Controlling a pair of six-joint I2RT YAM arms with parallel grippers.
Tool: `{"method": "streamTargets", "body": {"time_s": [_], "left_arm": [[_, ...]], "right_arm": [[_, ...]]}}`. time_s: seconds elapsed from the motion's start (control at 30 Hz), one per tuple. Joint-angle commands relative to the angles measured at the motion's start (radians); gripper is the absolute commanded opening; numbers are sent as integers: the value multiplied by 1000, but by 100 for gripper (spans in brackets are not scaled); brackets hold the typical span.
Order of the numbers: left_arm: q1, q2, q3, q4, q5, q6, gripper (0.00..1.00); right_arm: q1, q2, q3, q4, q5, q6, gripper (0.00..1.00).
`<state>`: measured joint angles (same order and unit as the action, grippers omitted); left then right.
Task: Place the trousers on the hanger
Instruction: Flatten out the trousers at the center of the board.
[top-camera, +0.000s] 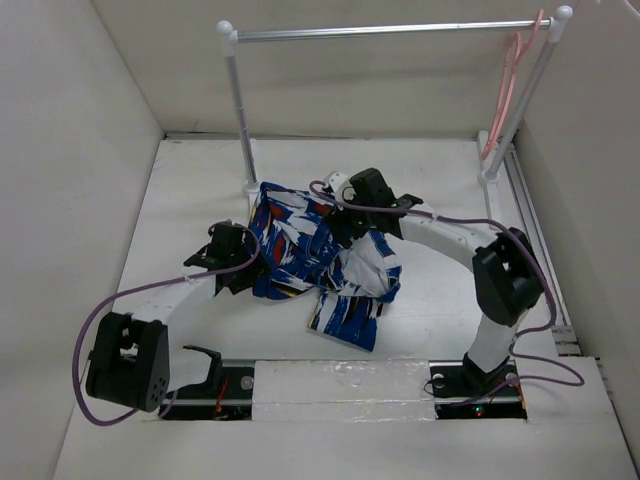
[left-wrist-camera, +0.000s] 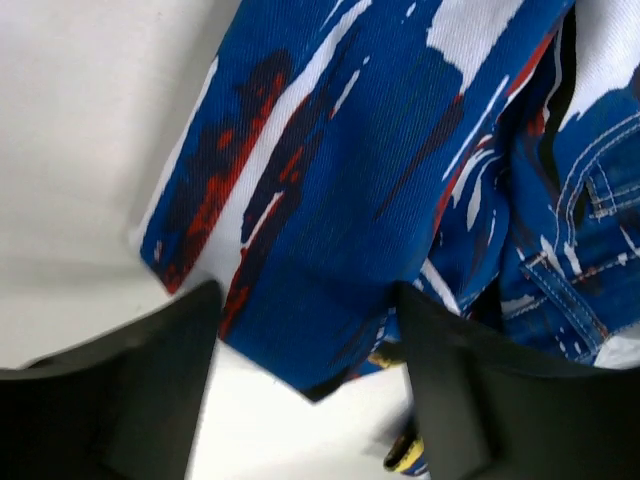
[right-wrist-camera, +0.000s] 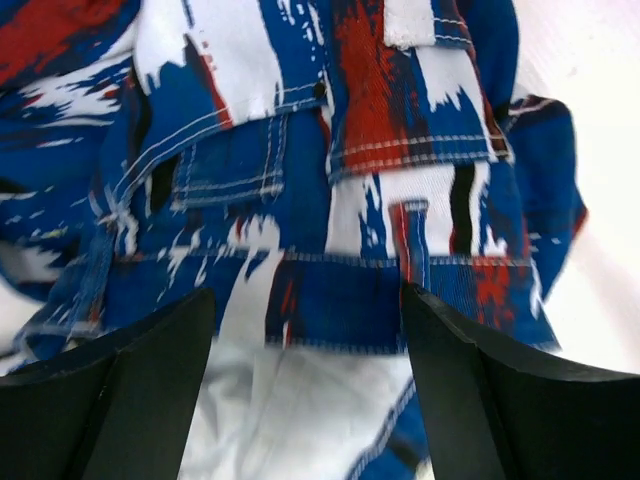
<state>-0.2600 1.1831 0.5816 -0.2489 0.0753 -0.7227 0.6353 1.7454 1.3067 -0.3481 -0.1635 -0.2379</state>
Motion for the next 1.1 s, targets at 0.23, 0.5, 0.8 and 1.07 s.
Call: {"method": "streamTargets", "body": {"time_s": [0.23,0.5,0.8,1.07], "left_arm": [[47,138,-3,148,0,-3,0],[47,-169,294,-73,-302,32,0],[57,-280,685,-184,-654,155,0],[57,-172,845,-133,-672,299,0]], "right_arm": [[6,37,45,109,25,69,2],[168,-359,126,-167,81,18,0],[343,-420,901,-701,48,74,0],[-225,-506,621,-561,-213,45,0]]}}
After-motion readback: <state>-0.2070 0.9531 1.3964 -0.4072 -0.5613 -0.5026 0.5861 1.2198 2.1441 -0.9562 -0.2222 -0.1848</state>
